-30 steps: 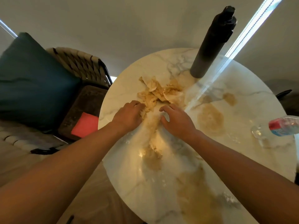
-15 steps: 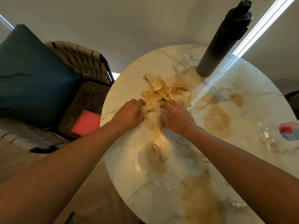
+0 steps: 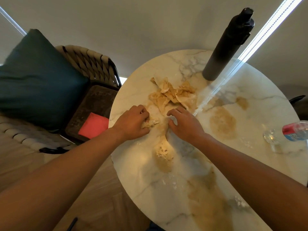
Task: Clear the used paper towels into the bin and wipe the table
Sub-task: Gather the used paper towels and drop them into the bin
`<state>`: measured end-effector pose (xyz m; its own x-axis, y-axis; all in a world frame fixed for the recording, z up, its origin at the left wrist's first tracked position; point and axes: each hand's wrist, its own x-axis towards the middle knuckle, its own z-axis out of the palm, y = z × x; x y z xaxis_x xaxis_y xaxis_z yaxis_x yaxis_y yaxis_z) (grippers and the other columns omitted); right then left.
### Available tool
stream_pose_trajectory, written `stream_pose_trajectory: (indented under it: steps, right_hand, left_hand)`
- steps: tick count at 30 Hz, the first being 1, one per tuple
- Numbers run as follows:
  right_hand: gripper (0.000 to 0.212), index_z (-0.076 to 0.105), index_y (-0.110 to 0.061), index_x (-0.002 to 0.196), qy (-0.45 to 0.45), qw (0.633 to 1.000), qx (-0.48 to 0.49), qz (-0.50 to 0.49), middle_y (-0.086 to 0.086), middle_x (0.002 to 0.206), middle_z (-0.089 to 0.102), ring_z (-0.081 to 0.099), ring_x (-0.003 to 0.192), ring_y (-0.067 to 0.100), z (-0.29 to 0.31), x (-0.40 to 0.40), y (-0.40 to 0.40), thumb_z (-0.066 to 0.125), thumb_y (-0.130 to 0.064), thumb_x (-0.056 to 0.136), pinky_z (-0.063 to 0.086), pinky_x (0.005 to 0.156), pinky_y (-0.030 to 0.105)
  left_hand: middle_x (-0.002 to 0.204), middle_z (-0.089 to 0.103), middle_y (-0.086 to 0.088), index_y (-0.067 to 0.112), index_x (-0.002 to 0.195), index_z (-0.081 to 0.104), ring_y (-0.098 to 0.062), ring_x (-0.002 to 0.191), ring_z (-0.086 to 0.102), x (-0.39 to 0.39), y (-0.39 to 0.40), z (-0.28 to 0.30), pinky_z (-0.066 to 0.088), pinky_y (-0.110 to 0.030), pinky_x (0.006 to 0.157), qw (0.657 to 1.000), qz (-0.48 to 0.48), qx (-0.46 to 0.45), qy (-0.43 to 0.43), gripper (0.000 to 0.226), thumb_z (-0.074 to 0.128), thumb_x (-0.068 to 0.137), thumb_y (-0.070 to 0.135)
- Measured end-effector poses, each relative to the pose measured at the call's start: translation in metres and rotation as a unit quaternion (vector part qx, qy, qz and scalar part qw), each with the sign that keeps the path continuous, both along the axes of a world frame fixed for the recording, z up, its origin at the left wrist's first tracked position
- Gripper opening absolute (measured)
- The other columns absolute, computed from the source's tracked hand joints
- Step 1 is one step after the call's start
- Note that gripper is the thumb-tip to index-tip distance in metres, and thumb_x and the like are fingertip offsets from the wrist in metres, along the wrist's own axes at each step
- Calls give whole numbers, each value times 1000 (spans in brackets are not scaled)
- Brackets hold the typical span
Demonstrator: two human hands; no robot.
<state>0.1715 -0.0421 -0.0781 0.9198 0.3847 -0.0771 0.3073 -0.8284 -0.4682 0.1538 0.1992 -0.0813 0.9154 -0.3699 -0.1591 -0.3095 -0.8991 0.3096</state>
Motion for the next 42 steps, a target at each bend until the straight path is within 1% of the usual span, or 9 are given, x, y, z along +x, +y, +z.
stream_pose_trajectory:
  steps: [3,7,13,15,21,27,32,37,42]
  right_hand:
    - [25,64,-22,119,-2,1000,-7,4,-1,125,60,60,107,24,1,-3,-1,55,-28,97,51,83,37]
    - [25,64,-22,119,-3,1000,-5,0,-1,126,59,60,108,24,0,-3,-1,55,-29,97,51,82,37]
    - [26,63,-23,121,10,1000,-6,-6,-3,128,58,60,108,24,-3,-3,3,53,-30,98,53,86,43]
    - [27,63,-22,122,11,1000,-8,-6,-3,129,58,60,108,23,-3,-2,1,53,-29,98,52,86,42]
    - [25,63,-22,119,-19,999,-17,-33,-3,127,59,57,112,21,-2,6,-10,55,-24,95,50,84,35]
    - [25,60,-16,112,-82,991,-33,-97,3,114,55,58,98,26,-4,29,-15,61,-13,87,53,80,39]
    - [40,55,-15,124,-84,984,-78,-133,10,123,53,54,103,30,-7,44,-14,61,-12,85,50,87,39]
    - [27,60,-15,115,-80,988,-47,-123,8,115,59,55,100,30,-10,50,-20,52,-5,91,50,86,43]
    - [13,62,-16,104,-106,988,-38,-110,2,106,64,57,93,27,-6,44,-30,54,-14,94,49,80,41]
  left_hand:
    - [130,54,-3,22,91,57,-26,118,47,-1,-3,0,47,-40,94,999,3,-26,23,27,73,78,40]
    - [101,55,5,27,93,53,-21,98,51,4,-8,-3,49,-44,84,997,-9,-25,77,22,68,79,32]
    - [126,52,-5,24,140,50,-24,113,51,8,-14,-12,48,-41,93,996,9,-29,86,56,71,88,22]
    - [126,50,-7,24,145,48,-25,112,52,11,-15,-14,48,-39,93,996,6,-13,93,57,68,91,24]
    - [119,52,-6,19,133,59,-27,108,54,16,-15,-13,48,-37,90,997,-6,-5,72,45,67,91,32]
    - [118,54,-2,23,123,66,-26,109,50,26,-13,0,48,-37,84,999,-18,-6,-33,38,69,87,35]
    - [127,56,-2,22,124,65,-25,110,53,35,-17,2,51,-39,86,998,-14,-52,-22,37,69,88,28]
    - [124,59,-3,21,127,62,-26,109,56,39,-20,-3,52,-44,87,998,-8,-68,6,39,67,89,27]
    - [116,61,-4,21,126,61,-26,107,56,39,-27,0,51,-42,87,997,-5,-68,24,37,66,89,28]
